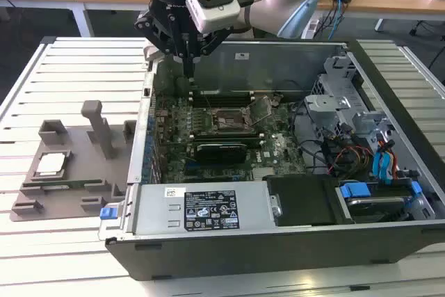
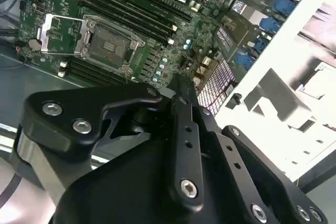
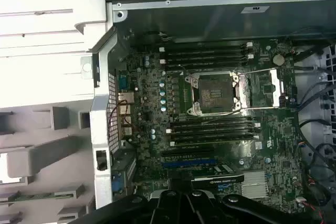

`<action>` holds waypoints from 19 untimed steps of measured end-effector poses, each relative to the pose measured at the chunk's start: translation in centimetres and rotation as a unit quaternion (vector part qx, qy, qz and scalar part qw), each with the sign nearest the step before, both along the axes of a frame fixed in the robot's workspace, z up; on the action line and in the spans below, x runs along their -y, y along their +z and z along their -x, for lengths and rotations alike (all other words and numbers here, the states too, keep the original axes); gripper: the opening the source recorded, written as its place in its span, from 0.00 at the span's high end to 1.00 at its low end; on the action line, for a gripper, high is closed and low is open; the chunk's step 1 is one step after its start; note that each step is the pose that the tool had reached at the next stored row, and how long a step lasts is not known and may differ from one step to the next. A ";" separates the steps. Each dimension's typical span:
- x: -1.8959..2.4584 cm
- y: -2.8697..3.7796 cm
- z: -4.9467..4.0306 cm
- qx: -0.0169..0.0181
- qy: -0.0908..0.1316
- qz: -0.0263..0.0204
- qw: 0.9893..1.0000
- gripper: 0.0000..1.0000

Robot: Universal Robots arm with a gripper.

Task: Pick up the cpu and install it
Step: 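Reach for the cpu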

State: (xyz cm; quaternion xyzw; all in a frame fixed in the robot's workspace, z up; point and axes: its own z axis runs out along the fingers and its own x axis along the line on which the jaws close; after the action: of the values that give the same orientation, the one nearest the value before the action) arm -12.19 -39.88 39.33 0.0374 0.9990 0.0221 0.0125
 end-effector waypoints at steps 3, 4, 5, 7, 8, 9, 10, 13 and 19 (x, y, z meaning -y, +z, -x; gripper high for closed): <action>0.00 0.00 1.93 0.000 0.000 0.000 1.000 0.89; 0.00 0.00 2.28 0.000 0.000 0.000 1.000 0.89; 0.00 0.00 2.51 0.000 0.000 0.000 1.000 0.89; 0.00 0.00 2.99 0.000 0.000 0.000 1.000 0.89; 0.00 0.00 3.15 0.000 0.000 0.000 1.000 0.89; 0.00 0.00 3.33 0.000 0.000 0.000 1.000 0.89; 0.00 0.00 3.50 0.000 0.000 0.000 1.000 0.89; 0.00 0.00 4.37 0.000 0.000 0.000 1.000 0.89; 0.00 0.00 6.94 0.000 0.000 0.000 1.000 0.89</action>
State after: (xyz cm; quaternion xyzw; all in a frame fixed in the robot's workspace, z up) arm -19.13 -39.89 39.33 0.0374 0.9990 0.0221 0.0125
